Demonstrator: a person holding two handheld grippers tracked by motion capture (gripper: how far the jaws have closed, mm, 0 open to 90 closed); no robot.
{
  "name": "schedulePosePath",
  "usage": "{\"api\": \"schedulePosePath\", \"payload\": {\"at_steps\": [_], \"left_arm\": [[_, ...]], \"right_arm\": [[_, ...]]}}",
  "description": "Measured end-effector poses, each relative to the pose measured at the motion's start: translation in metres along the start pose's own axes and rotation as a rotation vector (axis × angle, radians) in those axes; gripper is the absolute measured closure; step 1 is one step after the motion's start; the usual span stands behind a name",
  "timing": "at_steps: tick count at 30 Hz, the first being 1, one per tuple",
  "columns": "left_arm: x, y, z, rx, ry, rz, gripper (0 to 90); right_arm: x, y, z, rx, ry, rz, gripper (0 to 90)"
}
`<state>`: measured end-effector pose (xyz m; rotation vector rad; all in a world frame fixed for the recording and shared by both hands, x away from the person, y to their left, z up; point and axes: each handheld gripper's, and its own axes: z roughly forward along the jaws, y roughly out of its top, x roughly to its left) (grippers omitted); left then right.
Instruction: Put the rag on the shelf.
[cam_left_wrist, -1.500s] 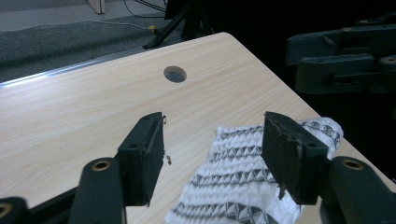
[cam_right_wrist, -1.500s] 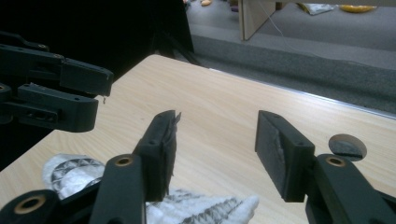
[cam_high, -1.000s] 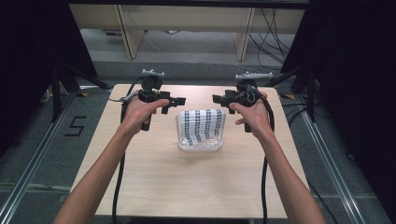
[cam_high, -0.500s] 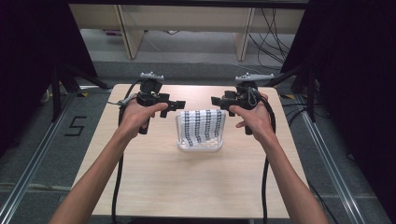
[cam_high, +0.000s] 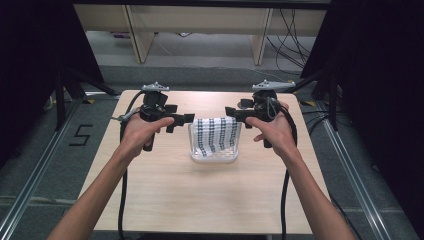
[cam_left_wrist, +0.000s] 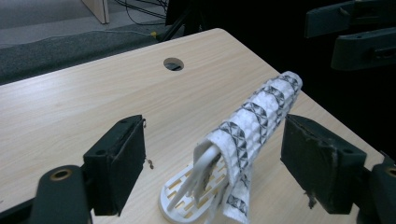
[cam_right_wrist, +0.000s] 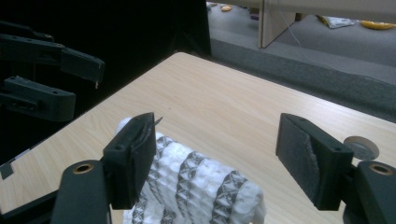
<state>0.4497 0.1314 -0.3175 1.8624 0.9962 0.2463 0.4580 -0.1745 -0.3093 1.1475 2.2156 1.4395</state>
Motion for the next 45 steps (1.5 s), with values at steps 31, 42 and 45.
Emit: {"api": "schedulePosePath", "payload": {"at_steps": [31, 42, 45], "left_arm": [[-0.01, -0.063, -0.037, -0.004, -0.026, 0.034, 17.7], [-0.016, -0.085, -0.041, -0.011, -0.048, 0.037, 17.5], [-0.017, -0.088, -0.041, -0.015, -0.049, 0.045, 17.5]], "right_arm": [[0.015, -0.029, -0.027, -0.004, -0.003, -0.056, 25.6], [0.018, -0.043, -0.034, -0.004, 0.002, -0.066, 25.1], [0.018, -0.047, -0.035, -0.001, 0.013, -0.075, 24.9]]}}
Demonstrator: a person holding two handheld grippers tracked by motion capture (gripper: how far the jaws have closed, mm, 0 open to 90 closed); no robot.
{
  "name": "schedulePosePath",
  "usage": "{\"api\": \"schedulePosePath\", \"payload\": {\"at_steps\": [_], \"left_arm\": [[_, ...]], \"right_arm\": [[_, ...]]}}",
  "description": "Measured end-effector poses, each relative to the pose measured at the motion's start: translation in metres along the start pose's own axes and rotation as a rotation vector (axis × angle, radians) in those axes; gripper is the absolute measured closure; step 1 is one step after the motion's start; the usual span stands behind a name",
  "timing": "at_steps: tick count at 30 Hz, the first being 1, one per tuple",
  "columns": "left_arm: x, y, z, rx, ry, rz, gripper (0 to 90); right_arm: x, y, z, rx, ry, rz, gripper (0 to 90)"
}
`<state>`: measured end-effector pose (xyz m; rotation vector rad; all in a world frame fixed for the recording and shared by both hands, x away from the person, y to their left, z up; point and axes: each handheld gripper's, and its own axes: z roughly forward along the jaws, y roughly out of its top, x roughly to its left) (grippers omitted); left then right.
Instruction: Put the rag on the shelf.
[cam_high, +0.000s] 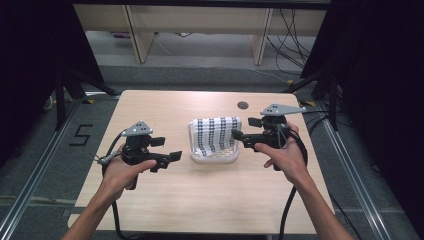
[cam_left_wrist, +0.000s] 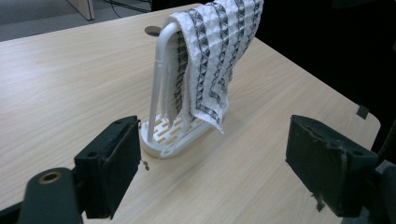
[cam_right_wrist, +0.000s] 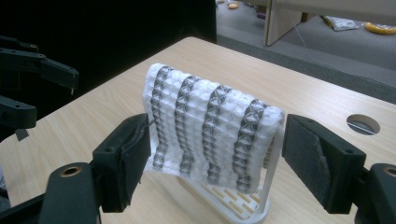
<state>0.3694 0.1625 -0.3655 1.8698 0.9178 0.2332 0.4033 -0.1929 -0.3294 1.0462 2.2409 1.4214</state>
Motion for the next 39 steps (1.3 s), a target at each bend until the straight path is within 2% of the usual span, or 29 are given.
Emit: {"api": "schedulePosePath", "payload": {"at_steps": [3, 4, 5, 6, 7, 9, 11, 12, 13, 16, 17, 18, 19, 20, 21, 22, 23, 25, 27, 28, 30, 31, 32, 33, 34, 35, 36, 37, 39], "left_arm": [[-0.002, -0.003, 0.0, 0.001, -0.009, 0.0, 17.5], [-0.003, -0.005, 0.0, 0.006, -0.001, 0.004, 17.5], [-0.003, -0.006, 0.0, 0.006, -0.003, 0.004, 17.5], [-0.004, -0.007, 0.0, 0.006, -0.012, 0.004, 17.5], [-0.005, -0.007, -0.001, 0.007, -0.008, 0.01, 17.5], [-0.007, -0.01, -0.002, -0.002, -0.01, 0.01, 17.5], [-0.008, -0.012, -0.003, -0.001, -0.009, 0.018, 17.5], [-0.008, -0.013, -0.002, 0.003, -0.01, 0.018, 17.5], [-0.008, -0.015, -0.001, 0.0, -0.014, 0.019, 17.4], [-0.01, -0.018, -0.001, 0.002, -0.01, 0.022, 17.4], [-0.011, -0.02, -0.001, 0.008, -0.008, 0.025, 17.4], [-0.011, -0.022, 0.0, -0.006, -0.022, 0.023, 17.4], [-0.011, -0.024, 0.0, -0.007, -0.026, 0.027, 17.4], [-0.012, -0.025, -0.001, 0.002, -0.024, 0.03, 17.4], [-0.013, -0.026, 0.0, -0.003, -0.025, 0.033, 17.4], [-0.014, -0.027, -0.001, -0.001, -0.018, 0.039, 17.4], [-0.015, -0.028, -0.001, 0.005, -0.007, 0.043, 17.4], [-0.015, -0.031, -0.001, 0.001, -0.018, 0.043, 17.3], [-0.017, -0.033, -0.002, 0.009, -0.01, 0.043, 17.3], [-0.017, -0.035, -0.001, -0.001, -0.016, 0.046, 17.3], [-0.018, -0.037, -0.001, 0.001, -0.021, 0.048, 17.3], [-0.018, -0.037, -0.001, 0.003, -0.019, 0.049, 17.3], [-0.018, -0.038, -0.001, 0.006, -0.018, 0.055, 17.3], [-0.019, -0.039, -0.001, 0.002, -0.013, 0.054, 17.3], [-0.02, -0.039, -0.002, 0.014, -0.004, 0.059, 17.3], [-0.02, -0.04, -0.001, 0.004, -0.013, 0.058, 17.3], [-0.02, -0.041, -0.001, -0.002, -0.014, 0.058, 17.3], [-0.021, -0.043, -0.001, 0.003, -0.016, 0.06, 17.3], [-0.022, -0.045, -0.001, 0.005, -0.021, 0.06, 17.3]], "right_arm": [[0.001, -0.003, -0.002, 0.001, -0.008, 0.001, 24.7], [0.002, -0.004, -0.003, 0.005, -0.001, 0.016, 24.8], [0.0, -0.006, -0.002, -0.008, 0.003, -0.006, 24.7], [0.002, -0.008, -0.003, -0.004, 0.001, 0.024, 24.7], [0.0, -0.011, -0.004, -0.006, -0.004, 0.003, 24.6], [0.0, -0.012, -0.004, -0.003, 0.007, 0.01, 24.6], [0.001, -0.015, -0.004, -0.004, -0.002, 0.024, 24.5], [-0.002, -0.016, -0.005, 0.003, -0.003, 0.001, 24.5], [-0.001, -0.018, -0.006, 0.003, 0.0, 0.019, 24.4], [-0.001, -0.022, -0.006, -0.003, -0.001, 0.023, 24.0], [-0.001, -0.023, -0.007, -0.004, -0.01, 0.017, 23.7], [-0.002, -0.024, -0.007, -0.004, -0.001, 0.006, 23.2], [0.0, -0.026, -0.008, -0.004, -0.002, 0.036, 22.7], [-0.002, -0.026, -0.008, -0.003, 0.007, 0.012, 21.9], [0.0, -0.027, -0.01, 0.009, -0.005, 0.024, 21.3], [0.002, -0.029, -0.01, 0.002, 0.003, 0.04, 20.4], [0.0, -0.03, -0.011, 0.005, 0.0, 0.012, 19.7], [0.004, -0.032, -0.013, 0.009, 0.003, 0.036, 18.7], [0.004, -0.035, -0.013, -0.005, 0.002, 0.009, 17.2], [0.007, -0.037, -0.013, -0.002, 0.007, 0.036, 16.9], [0.007, -0.039, -0.014, -0.007, 0.021, 0.006, 16.9], [0.009, -0.04, -0.016, 0.005, 0.008, 0.022, 16.9], [0.011, -0.042, -0.015, -0.009, 0.018, 0.024, 16.8], [0.01, -0.042, -0.016, -0.001, 0.013, 0.003, 16.8], [0.012, -0.044, -0.015, -0.011, 0.013, 0.01, 16.8], [0.011, -0.045, -0.015, -0.01, 0.023, 0.003, 16.8], [0.013, -0.045, -0.016, -0.002, 0.013, 0.013, 16.8], [0.013, -0.047, -0.016, 0.001, 0.013, 0.002, 16.8], [0.015, -0.05, -0.016, 0.002, 0.021, 0.024, 16.8]]}}
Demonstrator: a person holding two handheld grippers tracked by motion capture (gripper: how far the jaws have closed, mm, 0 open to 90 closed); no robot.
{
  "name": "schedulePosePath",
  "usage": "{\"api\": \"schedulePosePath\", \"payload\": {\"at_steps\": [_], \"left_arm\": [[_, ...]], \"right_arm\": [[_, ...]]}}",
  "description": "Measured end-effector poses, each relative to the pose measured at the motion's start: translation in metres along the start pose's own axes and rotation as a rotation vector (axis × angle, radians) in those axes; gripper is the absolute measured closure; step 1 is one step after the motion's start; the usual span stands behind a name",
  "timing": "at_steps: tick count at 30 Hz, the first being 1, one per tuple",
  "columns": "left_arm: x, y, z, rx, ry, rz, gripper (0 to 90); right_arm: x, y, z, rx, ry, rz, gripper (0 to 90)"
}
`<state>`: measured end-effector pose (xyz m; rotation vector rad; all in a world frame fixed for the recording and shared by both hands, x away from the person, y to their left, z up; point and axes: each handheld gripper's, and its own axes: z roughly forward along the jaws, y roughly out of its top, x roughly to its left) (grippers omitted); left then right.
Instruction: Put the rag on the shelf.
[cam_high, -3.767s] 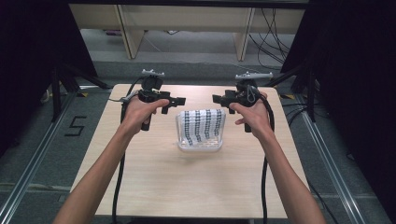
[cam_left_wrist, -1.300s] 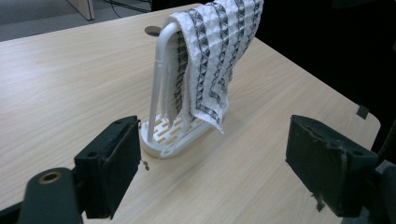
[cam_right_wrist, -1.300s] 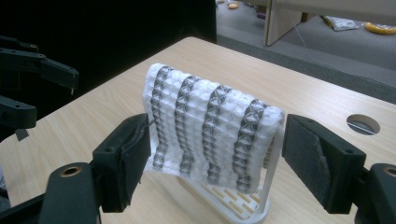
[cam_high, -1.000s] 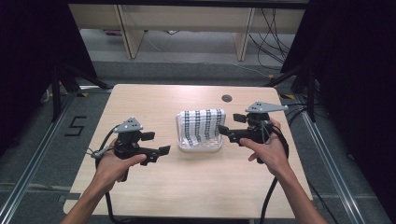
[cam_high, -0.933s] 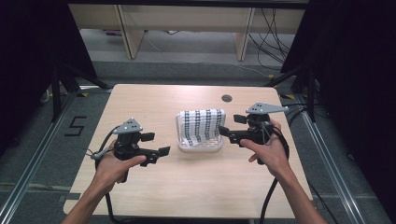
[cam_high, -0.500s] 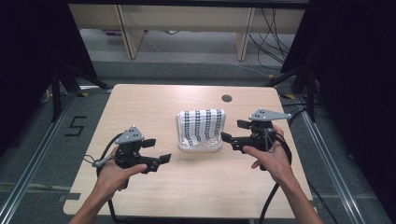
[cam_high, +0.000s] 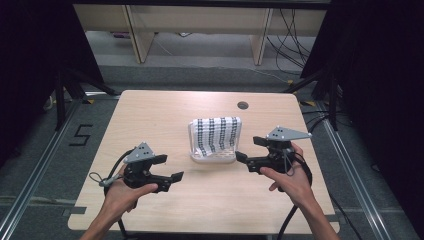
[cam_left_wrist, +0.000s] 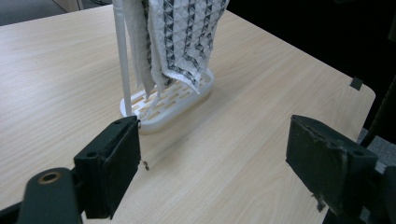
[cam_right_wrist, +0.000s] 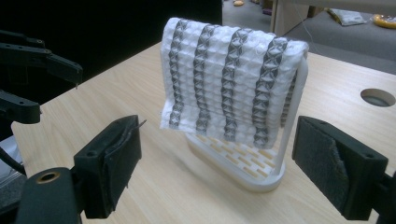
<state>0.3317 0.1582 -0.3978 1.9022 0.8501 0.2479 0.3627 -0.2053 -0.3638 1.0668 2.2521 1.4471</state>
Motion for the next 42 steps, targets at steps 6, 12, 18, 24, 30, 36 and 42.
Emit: {"api": "schedulePosePath", "payload": {"at_steps": [6, 12, 18, 24, 30, 36, 42], "left_arm": [[-0.001, -0.007, 0.0, 0.01, 0.005, 0.003, 17.3], [-0.004, -0.014, -0.001, -0.002, 0.011, 0.003, 17.3], [-0.004, -0.023, -0.006, -0.001, 0.014, 0.006, 17.3], [-0.004, -0.032, -0.007, -0.009, 0.003, 0.002, 17.3], [-0.003, -0.041, -0.008, -0.002, 0.009, -0.003, 17.3], [-0.003, -0.051, -0.008, -0.001, 0.019, -0.009, 17.3], [-0.004, -0.062, -0.009, 0.022, 0.02, -0.004, 17.3]], "right_arm": [[0.002, -0.008, 0.001, 0.008, 0.003, 0.007, 16.8], [0.001, -0.013, -0.001, 0.007, -0.016, -0.031, 16.8], [0.003, -0.021, -0.003, 0.004, -0.01, -0.03, 16.8], [0.004, -0.03, -0.006, 0.024, -0.01, -0.004, 16.8], [0.004, -0.041, -0.006, 0.032, -0.02, -0.005, 16.8], [0.006, -0.051, -0.005, 0.045, -0.011, 0.011, 16.8], [0.007, -0.06, -0.006, 0.053, -0.002, 0.005, 16.8]]}}
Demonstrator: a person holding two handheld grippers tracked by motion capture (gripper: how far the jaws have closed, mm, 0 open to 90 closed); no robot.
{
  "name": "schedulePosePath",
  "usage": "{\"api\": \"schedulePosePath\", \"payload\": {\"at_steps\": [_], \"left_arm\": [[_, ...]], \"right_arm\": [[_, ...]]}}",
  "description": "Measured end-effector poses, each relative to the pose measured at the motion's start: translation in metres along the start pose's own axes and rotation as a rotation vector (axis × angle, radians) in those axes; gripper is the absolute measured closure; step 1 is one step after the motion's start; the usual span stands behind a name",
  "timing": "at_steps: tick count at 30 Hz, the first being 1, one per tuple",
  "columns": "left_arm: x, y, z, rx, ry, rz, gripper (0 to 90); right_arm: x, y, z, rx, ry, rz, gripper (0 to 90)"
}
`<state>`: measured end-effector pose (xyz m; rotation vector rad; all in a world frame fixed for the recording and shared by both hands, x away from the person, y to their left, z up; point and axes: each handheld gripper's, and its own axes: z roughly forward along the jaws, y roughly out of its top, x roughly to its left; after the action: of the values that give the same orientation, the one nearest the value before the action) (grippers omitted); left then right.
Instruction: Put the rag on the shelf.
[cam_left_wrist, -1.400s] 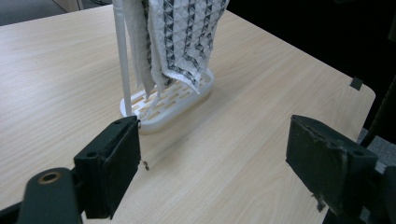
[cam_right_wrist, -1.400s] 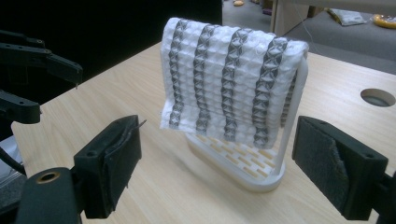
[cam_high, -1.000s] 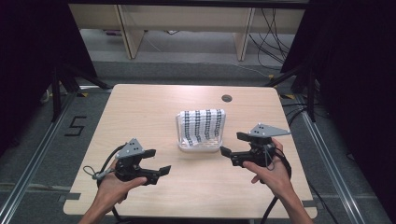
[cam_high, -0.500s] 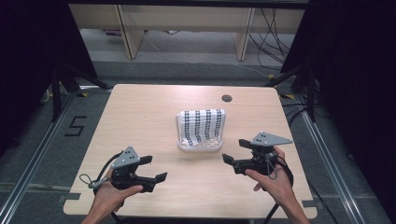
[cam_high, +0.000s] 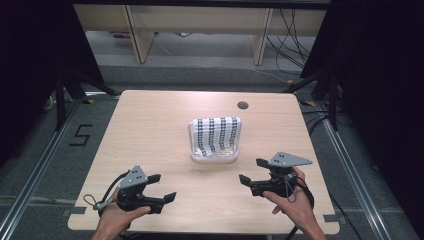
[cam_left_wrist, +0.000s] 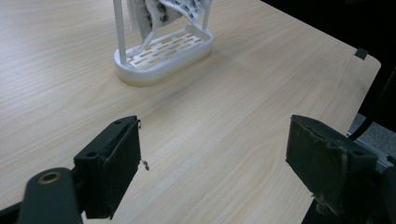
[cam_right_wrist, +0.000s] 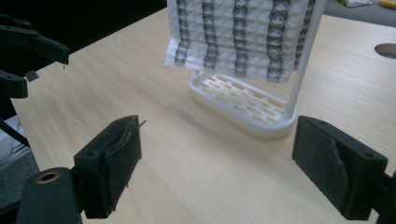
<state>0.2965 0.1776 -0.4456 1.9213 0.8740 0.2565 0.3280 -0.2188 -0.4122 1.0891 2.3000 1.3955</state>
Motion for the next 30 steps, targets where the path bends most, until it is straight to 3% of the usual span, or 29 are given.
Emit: {"api": "schedulePosePath", "payload": {"at_steps": [2, 3, 4, 8, 9, 10, 11, 15, 16, 17, 20, 25, 26, 29, 30], "left_arm": [[0.0, -0.004, 0.002, -0.009, -0.015, -0.004, 17.3], [0.0, -0.006, 0.002, -0.008, -0.015, 0.001, 17.3], [-0.001, -0.007, 0.001, 0.005, -0.008, -0.002, 17.3], [-0.002, -0.014, 0.003, 0.009, -0.017, -0.003, 17.3], [-0.004, -0.015, 0.004, 0.01, -0.012, -0.008, 17.3], [-0.003, -0.018, 0.004, 0.005, -0.021, 0.0, 17.3], [-0.004, -0.018, 0.004, 0.016, -0.022, 0.0, 17.4], [-0.007, -0.025, 0.005, 0.02, -0.017, -0.006, 17.3], [-0.006, -0.028, 0.005, 0.026, -0.022, 0.007, 17.3], [-0.008, -0.03, 0.005, 0.026, -0.017, -0.007, 17.3], [-0.009, -0.035, 0.006, 0.034, -0.02, -0.002, 17.3], [-0.011, -0.043, 0.008, 0.037, -0.017, 0.002, 17.4], [-0.011, -0.043, 0.007, 0.064, -0.01, 0.012, 17.3], [-0.012, -0.044, 0.007, 0.059, -0.018, 0.031, 17.3], [-0.013, -0.046, 0.008, 0.053, -0.014, 0.021, 17.3]], "right_arm": [[0.001, -0.004, 0.001, -0.001, -0.003, 0.004, 16.8], [0.0, -0.007, 0.002, -0.006, -0.012, -0.02, 16.8], [0.002, -0.01, 0.002, 0.006, 0.012, 0.008, 16.9], [0.002, -0.018, 0.004, 0.008, 0.018, -0.002, 16.9], [0.005, -0.02, 0.004, 0.012, 0.024, 0.021, 16.9], [0.004, -0.022, 0.004, 0.019, 0.008, -0.003, 16.9], [0.005, -0.024, 0.005, 0.033, 0.024, 0.018, 16.9], [0.007, -0.034, 0.01, 0.042, 0.028, -0.001, 16.9], [0.008, -0.036, 0.01, 0.061, 0.029, 0.008, 16.9], [0.01, -0.038, 0.011, 0.069, 0.024, 0.028, 16.9], [0.009, -0.043, 0.015, 0.072, 0.045, -0.004, 16.9], [0.014, -0.05, 0.014, 0.084, 0.044, -0.001, 16.9], [0.016, -0.052, 0.014, 0.084, 0.05, 0.013, 16.9], [0.016, -0.056, 0.014, 0.079, 0.047, -0.011, 16.9], [0.019, -0.058, 0.013, 0.097, 0.044, 0.005, 16.9]]}}
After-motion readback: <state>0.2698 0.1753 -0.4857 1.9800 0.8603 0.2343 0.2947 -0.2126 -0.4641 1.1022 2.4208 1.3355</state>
